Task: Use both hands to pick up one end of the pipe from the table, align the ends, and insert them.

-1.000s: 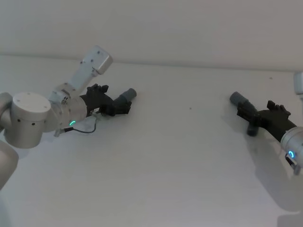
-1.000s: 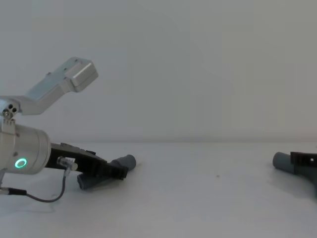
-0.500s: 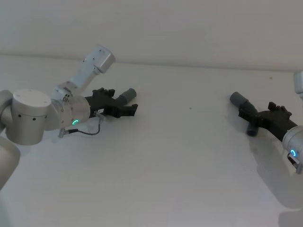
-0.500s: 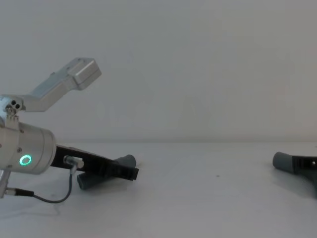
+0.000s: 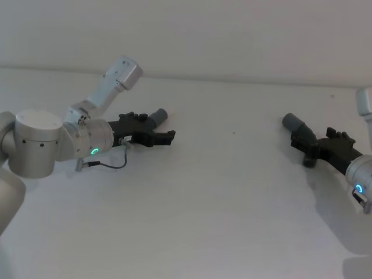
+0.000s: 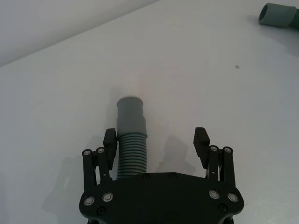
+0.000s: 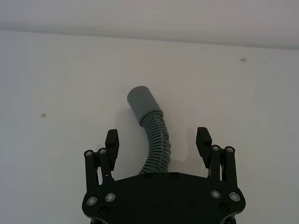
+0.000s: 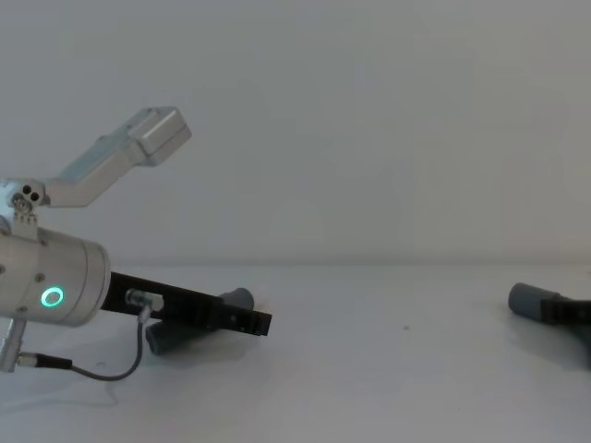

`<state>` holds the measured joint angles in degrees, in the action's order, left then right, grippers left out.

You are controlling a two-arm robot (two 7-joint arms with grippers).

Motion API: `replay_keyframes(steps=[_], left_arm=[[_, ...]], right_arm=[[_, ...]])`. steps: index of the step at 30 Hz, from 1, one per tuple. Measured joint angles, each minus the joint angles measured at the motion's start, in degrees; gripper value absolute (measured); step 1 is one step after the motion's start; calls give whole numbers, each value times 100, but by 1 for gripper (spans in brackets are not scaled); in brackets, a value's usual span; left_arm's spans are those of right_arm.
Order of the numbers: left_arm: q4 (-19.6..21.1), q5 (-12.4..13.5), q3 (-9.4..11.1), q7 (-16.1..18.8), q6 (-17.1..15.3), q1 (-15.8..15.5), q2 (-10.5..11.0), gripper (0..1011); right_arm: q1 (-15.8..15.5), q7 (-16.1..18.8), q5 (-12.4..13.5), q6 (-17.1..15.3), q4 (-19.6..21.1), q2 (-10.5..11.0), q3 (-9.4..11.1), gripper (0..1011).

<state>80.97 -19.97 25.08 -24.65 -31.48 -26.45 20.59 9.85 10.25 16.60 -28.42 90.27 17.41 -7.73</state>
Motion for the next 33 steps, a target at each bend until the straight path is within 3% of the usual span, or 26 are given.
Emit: replay_keyframes(steps=[33], left_arm=[[40,-109,42,93,112,17,17,1001]], right_arm=[[109,194,-49,90,-219,7,-53,1010]])
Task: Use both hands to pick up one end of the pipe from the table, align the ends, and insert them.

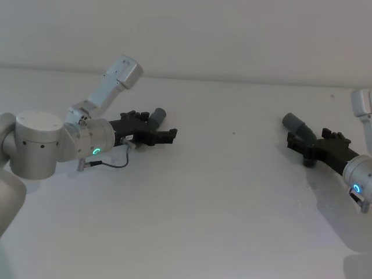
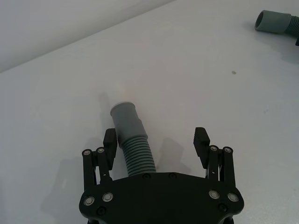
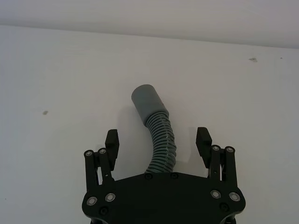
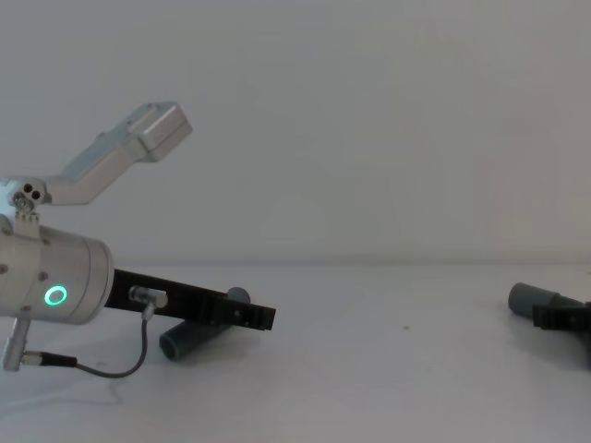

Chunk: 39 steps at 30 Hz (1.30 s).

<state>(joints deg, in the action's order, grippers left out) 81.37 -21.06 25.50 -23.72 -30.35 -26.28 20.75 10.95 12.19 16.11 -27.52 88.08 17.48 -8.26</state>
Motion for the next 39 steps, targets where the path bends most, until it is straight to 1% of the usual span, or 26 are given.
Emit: replay_keyframes(steps=[4,6,7,11,12,13,15,17,18,20,21,22,23,24,25,26,27,28,29,31,32,34,35,39], left_arm=[[2,0,4,7,5,0,1,1001],[3,1,5,10,9,0,3,1001],[3,1,6,11,10,0,3,1001],[3,1,8,14,14,0,5,1001],[3,1,9,14,15,0,5,1001],[3,1,10,15,16,0,6,1001],[3,1,10,16,17,0,7,1001],[3,1,12,18,19,0,8,1001],[3,1,12,19,19,0,8,1001],[3,2,13,19,20,0,9,1001],[3,1,14,21,22,0,9,1001],[3,1,14,21,22,0,9,1001],[3,2,14,22,23,0,9,1001],[3,1,14,23,23,0,9,1001],[3,1,14,24,23,0,9,1001],[3,1,14,24,23,0,9,1001],[3,1,14,24,23,0,9,1001],[2,1,14,24,23,0,9,1001],[2,1,14,24,23,0,9,1001],[3,1,14,24,23,0,9,1001],[2,1,14,24,23,0,9,1001],[2,1,14,24,23,0,9,1001],[2,2,14,24,23,0,9,1001],[3,2,14,24,23,0,9,1001]], right_arm=[[2,4,1,5,-7,1,-2,1007],[3,5,1,7,-10,1,-4,990],[4,6,2,9,-11,1,-5,954],[7,8,3,11,-14,1,-6,883],[7,9,4,12,-15,1,-6,836],[7,9,4,12,-16,1,-6,828],[9,11,6,14,-18,1,-6,752],[9,11,7,14,-19,1,-6,713],[10,12,8,15,-19,1,-6,654],[10,13,8,15,-20,1,-6,616],[10,14,8,17,-21,1,-6,560],[10,14,8,17,-21,1,-6,560],[10,14,8,17,-22,1,-6,516],[10,15,8,17,-23,1,-6,502],[10,15,8,17,-23,1,-6,445],[10,15,8,17,-23,1,-6,445],[10,16,8,17,-24,1,-6,395],[10,16,8,17,-23,1,-6,377],[10,16,8,17,-24,1,-6,315],[10,16,9,18,-24,1,-6,280],[10,16,9,18,-24,1,-6,235],[10,16,9,18,-24,1,-6,208],[10,16,10,18,-24,1,-6,177],[10,16,10,18,-23,1,-6,149]])
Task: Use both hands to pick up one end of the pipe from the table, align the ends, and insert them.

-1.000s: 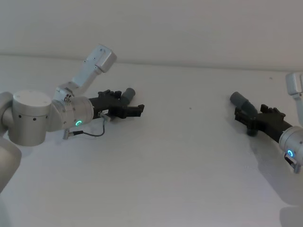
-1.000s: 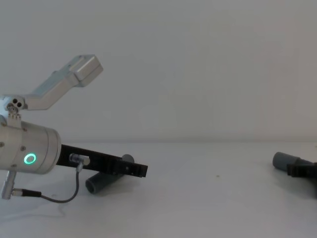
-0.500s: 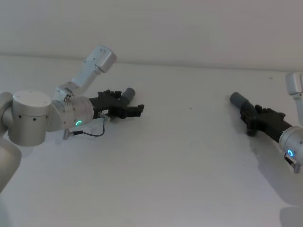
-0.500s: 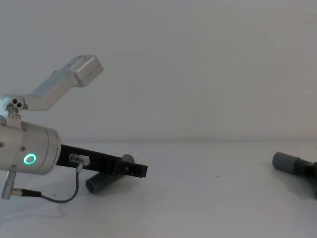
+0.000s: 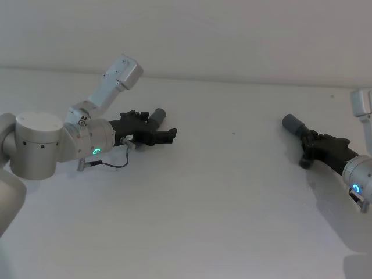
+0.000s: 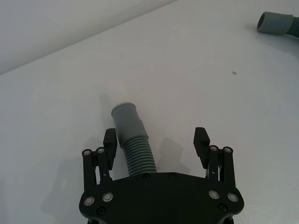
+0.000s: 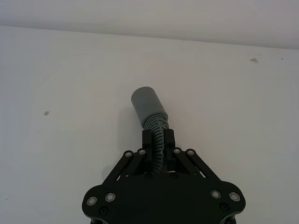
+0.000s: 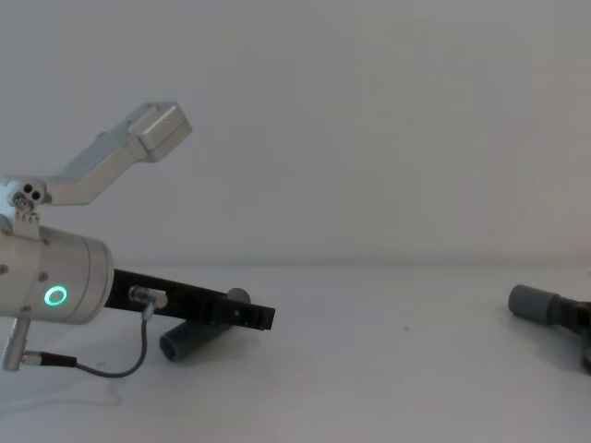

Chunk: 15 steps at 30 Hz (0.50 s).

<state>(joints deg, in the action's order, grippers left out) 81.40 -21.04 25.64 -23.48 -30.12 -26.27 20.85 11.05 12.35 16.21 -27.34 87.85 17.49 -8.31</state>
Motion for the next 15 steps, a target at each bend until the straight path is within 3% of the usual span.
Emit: replay_keyframes(steps=[15], left_arm=[[22,0,25,10,-54,0,18,1001]], right_arm=[[-1,-1,-2,-1,0,0,0,138]])
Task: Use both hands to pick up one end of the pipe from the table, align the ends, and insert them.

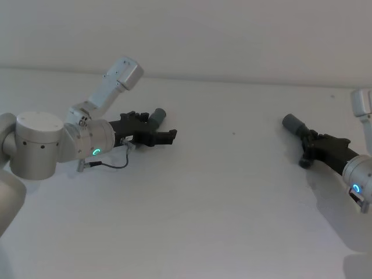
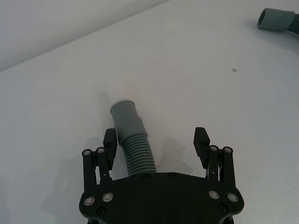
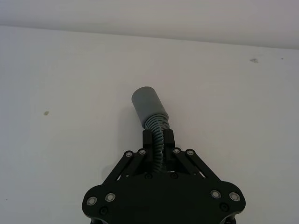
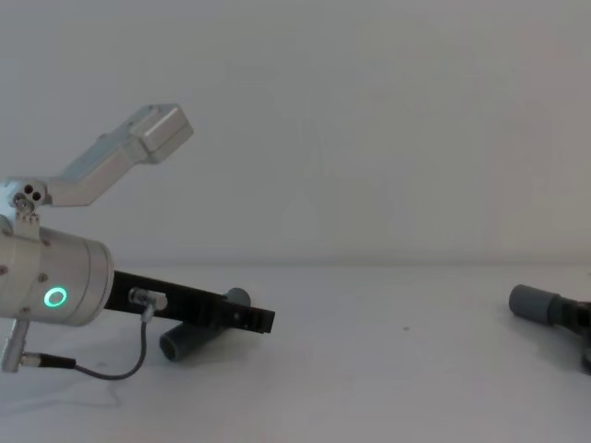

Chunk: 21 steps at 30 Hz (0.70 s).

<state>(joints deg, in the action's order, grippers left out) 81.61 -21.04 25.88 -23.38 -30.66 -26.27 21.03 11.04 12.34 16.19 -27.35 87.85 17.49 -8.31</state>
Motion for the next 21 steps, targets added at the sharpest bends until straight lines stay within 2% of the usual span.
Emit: replay_keyframes(steps=[17,21], left_arm=[[137,-40,32,125,-292,43,22,1000],[153,-45,34,139,-322,48,24,933]], right_arm=[[0,0,0,0,0,0,0,136],[0,0,0,0,0,0,0,136]])
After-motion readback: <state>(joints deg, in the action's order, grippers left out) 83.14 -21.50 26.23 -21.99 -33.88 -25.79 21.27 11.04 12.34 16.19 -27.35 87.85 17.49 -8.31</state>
